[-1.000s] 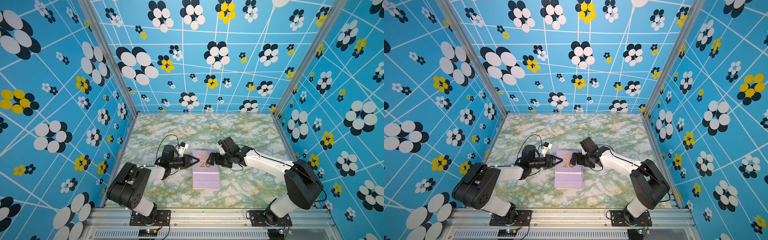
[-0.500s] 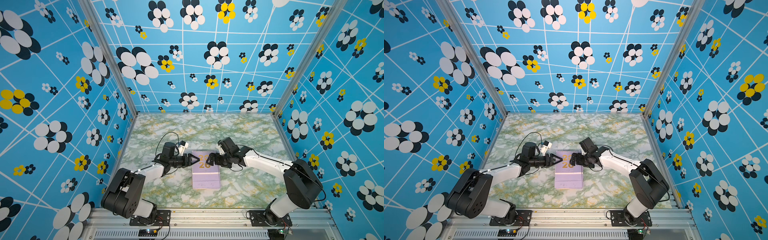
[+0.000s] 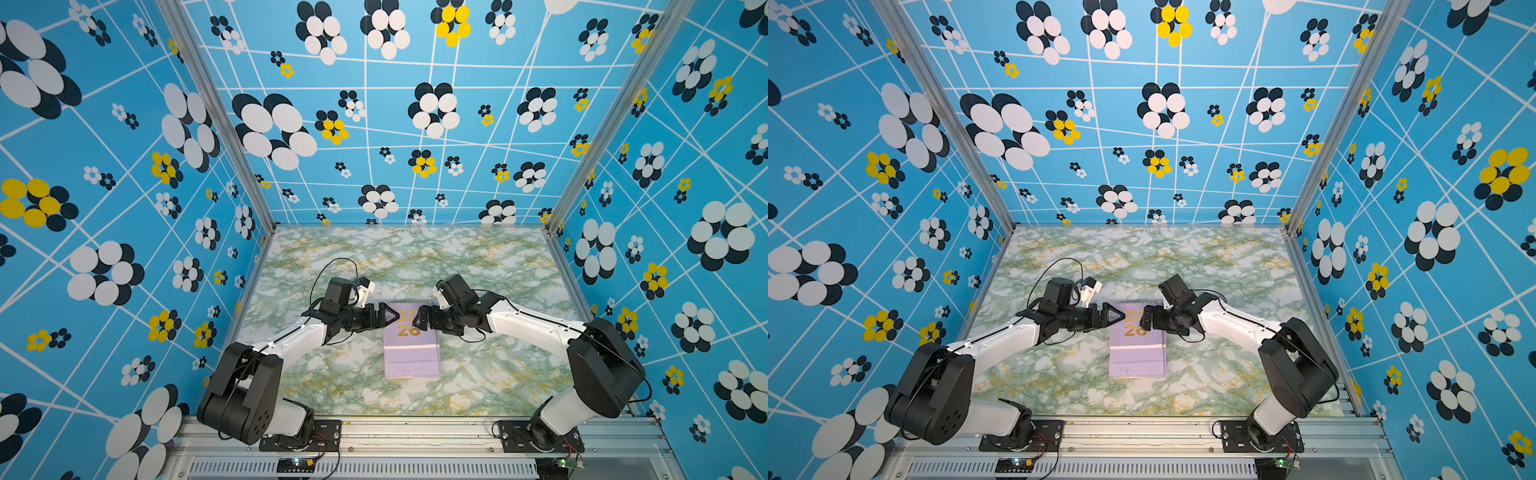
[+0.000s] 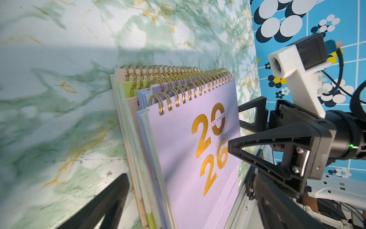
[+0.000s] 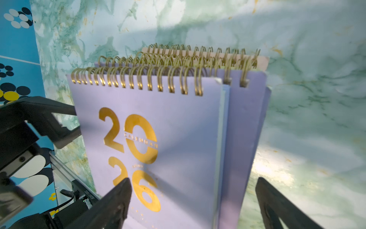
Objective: Stack the calendars
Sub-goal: Place the calendar at the calendar.
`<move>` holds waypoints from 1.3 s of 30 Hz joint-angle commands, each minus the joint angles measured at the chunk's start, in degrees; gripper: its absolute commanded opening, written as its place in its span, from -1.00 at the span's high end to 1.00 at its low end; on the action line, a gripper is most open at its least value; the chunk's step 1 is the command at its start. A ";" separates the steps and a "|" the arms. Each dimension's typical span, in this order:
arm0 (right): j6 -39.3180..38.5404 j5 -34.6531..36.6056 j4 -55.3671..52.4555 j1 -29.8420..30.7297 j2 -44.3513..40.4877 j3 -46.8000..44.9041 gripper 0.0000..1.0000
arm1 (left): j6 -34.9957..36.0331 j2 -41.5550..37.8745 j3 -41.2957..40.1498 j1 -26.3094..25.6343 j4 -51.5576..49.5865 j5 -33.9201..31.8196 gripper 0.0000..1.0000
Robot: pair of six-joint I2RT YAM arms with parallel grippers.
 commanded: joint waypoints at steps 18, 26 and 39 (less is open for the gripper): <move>-0.07 2.74 -2.02 -3.85 -7.14 -2.75 -0.98 | 3.98 1.85 10.55 -5.96 -15.08 -11.99 -0.99; -0.33 2.38 -2.30 -5.75 -8.87 -4.39 -0.99 | 4.39 5.49 12.88 -7.93 -16.36 -14.89 -0.99; -0.09 1.64 -1.25 -6.60 -9.81 -5.97 -0.99 | 4.97 8.65 16.57 -9.62 -16.97 -15.33 -0.99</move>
